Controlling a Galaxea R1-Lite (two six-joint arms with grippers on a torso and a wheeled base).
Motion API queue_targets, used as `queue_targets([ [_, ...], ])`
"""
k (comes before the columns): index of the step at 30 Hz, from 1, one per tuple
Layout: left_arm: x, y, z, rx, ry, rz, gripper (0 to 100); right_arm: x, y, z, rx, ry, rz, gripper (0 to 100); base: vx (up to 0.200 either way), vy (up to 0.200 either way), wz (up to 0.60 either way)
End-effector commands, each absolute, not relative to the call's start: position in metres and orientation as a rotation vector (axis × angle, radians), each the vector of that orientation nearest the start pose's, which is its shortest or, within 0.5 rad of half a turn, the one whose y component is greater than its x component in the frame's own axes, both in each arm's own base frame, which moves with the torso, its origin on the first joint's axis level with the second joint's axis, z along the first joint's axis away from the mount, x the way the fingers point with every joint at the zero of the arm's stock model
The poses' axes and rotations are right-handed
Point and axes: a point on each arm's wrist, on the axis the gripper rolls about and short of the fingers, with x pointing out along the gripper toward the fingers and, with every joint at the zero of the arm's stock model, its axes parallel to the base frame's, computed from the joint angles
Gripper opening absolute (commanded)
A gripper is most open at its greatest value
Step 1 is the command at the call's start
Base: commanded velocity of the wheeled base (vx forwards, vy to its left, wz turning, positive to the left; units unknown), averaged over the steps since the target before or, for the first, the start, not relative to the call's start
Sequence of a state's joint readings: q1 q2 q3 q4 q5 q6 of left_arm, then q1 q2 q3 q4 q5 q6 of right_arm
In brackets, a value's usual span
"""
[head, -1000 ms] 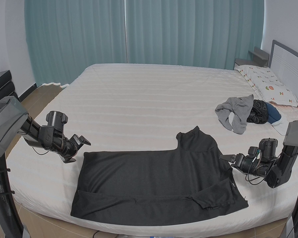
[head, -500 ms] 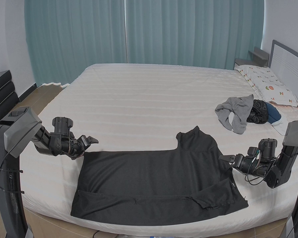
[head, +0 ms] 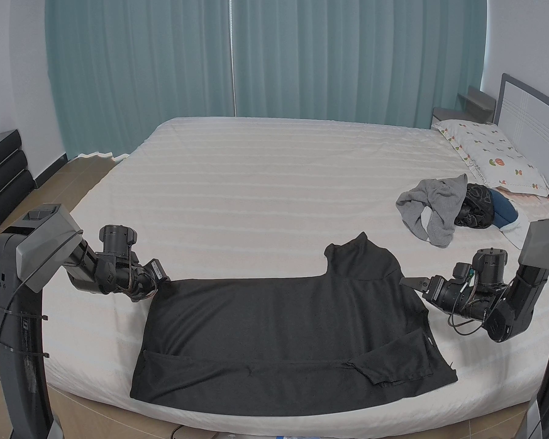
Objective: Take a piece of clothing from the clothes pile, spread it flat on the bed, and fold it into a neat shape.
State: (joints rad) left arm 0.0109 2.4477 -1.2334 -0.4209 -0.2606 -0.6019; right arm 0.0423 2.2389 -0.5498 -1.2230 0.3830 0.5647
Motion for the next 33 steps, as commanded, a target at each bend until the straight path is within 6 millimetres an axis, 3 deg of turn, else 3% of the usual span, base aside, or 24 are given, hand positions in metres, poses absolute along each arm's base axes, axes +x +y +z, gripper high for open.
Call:
queue_targets([
  [1,0.434,0.004,-0.015,-0.699,0.812,0.025,0,0.357,0.032,0.019,0.602,0.514,0.274,100,0.000,0.000,0.00],
  [7,0.437,0.006,-0.001,-0.772,0.723,0.096,0,0.397,0.041,0.019,0.576,0.549,0.240,100,0.000,0.000,0.00],
  [12,0.430,0.006,0.010,-0.797,0.714,0.102,0,0.431,0.053,0.004,0.538,0.587,0.219,100,0.000,0.000,0.00],
  [18,0.426,0.005,0.011,-0.799,0.719,0.103,0,0.463,0.054,-0.003,0.509,0.591,0.197,100,0.000,0.000,0.00],
  [33,0.426,0.006,0.010,-0.803,0.721,0.109,0,0.498,0.061,-0.023,0.499,0.577,0.171,100,0.000,0.000,0.00],
])
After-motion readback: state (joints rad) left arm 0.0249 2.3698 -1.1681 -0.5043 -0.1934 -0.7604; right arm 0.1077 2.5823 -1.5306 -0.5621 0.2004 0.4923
